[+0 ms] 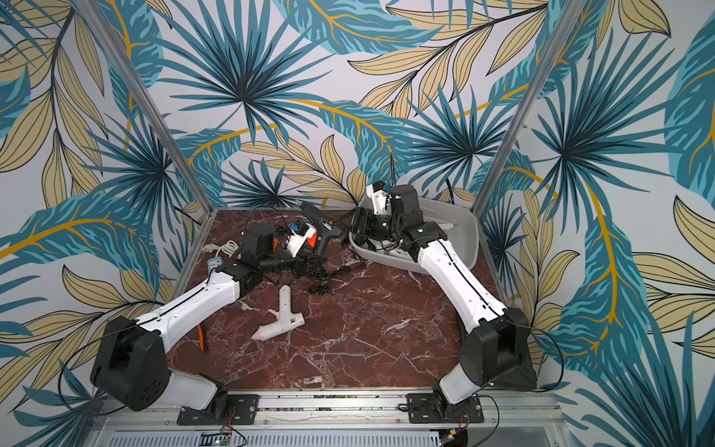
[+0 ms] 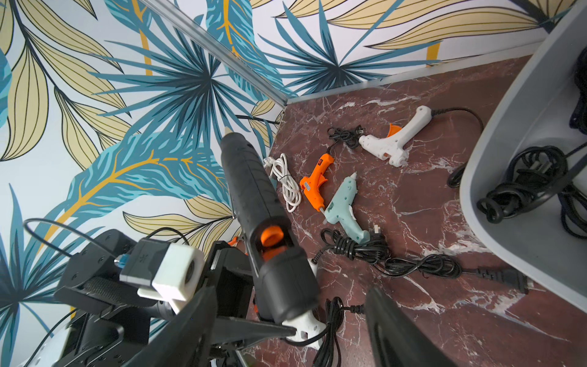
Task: Put the hot melt glue gun into the storage box
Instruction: Pick up the hot melt adhesive gun from the center of the board.
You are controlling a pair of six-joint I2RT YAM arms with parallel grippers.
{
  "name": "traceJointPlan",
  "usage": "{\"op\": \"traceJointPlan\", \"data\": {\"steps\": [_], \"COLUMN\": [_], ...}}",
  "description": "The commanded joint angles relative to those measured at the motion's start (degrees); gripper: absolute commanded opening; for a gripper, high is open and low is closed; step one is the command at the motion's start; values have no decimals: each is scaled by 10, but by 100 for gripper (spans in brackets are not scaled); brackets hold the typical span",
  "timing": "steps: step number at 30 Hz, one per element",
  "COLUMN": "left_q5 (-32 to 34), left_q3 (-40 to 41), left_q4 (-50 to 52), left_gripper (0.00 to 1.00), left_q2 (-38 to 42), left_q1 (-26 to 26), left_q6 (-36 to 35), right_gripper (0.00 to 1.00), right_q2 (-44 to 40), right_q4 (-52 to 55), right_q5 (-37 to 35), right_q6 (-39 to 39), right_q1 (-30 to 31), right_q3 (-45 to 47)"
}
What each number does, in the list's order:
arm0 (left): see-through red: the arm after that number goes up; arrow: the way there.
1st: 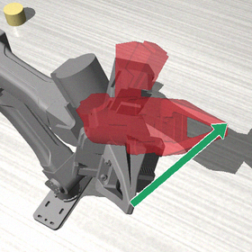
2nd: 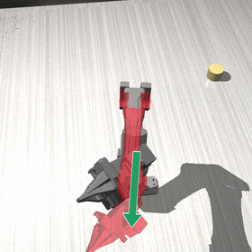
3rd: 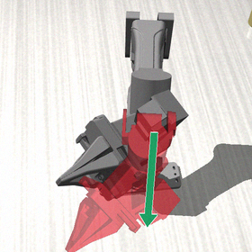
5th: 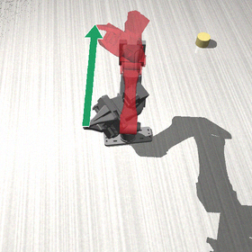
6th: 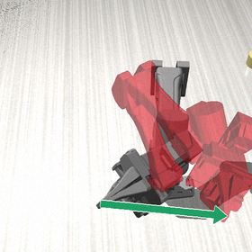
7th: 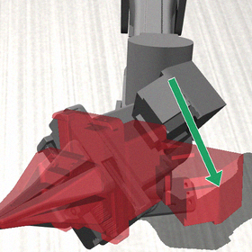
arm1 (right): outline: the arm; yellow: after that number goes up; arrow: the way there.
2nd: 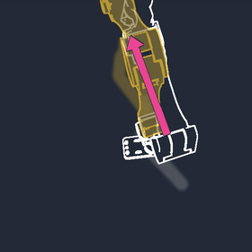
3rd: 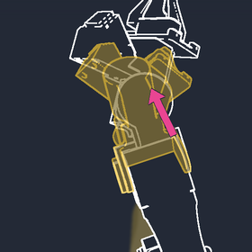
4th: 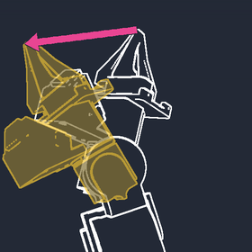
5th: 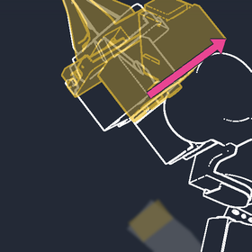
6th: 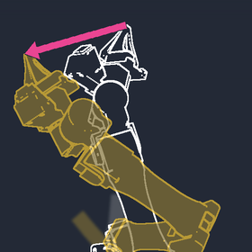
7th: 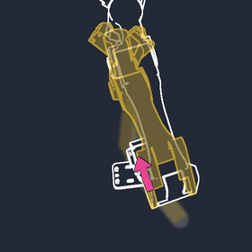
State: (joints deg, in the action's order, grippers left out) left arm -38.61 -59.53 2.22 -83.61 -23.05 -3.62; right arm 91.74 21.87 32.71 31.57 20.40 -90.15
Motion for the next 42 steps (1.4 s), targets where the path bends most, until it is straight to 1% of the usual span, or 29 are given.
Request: {"op": "traceJointPlan", "data": {"steps": [1,6,11,15,18,19,20,23,25,26,27,29,30,31,32,37,42], "left_q5": [-81,-88,-90,-81,-81,-82,-82,-82,-76,-72,-67,-57,-50,-39,-24,53,117], "left_q3": [-37,-43,-61,-72,-79,-82,-84,-88,-87,-85,-84,-80,-78,-75,-66,-17,34], "left_q4": [-23,-12,16,27,26,25,24,20,16,12,7,0,-5,-14,-31,-94,-126], "left_gripper": [0,0,0,0,0,0,0,0,0,7,26,56,76,93,100,100,100], "left_q2": [-3,-5,-16,-25,-31,-32,-34,-37,-37,-35,-34,-29,-27,-22,-14,49,134], "left_q1": [-1,-3,-6,-6,-7,-8,-8,-10,-10,-10,-10,-10,-10,-10,-10,-10,-10], "left_q6": [-45,-57,-72,-75,-74,-73,-72,-66,-60,-56,-51,-36,-27,-15,0,65,106], "right_gripper": [76,70,64,63,59,56,51,31,21,16,13,5,1,0,0,0,0], "right_q2": [29,73,99,104,106,106,106,102,96,91,83,66,56,49,41,-1,-30], "right_q4": [44,52,39,38,39,39,39,38,38,37,35,23,19,18,18,12,-25], "right_q5": [59,121,165,170,172,171,169,159,149,141,132,114,101,89,70,-30,-112], "right_q6": [-32,-40,-36,-41,-42,-42,-42,-41,-41,-41,-41,-39,-39,-40,-41,-32,7], "right_q1": [-1,0,3,9,10,10,11,11,11,11,12,12,11,11,11,-5,-48], "right_q3": [-29,-63,-69,-68,-66,-65,-65,-63,-63,-61,-59,-51,-47,-46,-45,-53,-78]}}
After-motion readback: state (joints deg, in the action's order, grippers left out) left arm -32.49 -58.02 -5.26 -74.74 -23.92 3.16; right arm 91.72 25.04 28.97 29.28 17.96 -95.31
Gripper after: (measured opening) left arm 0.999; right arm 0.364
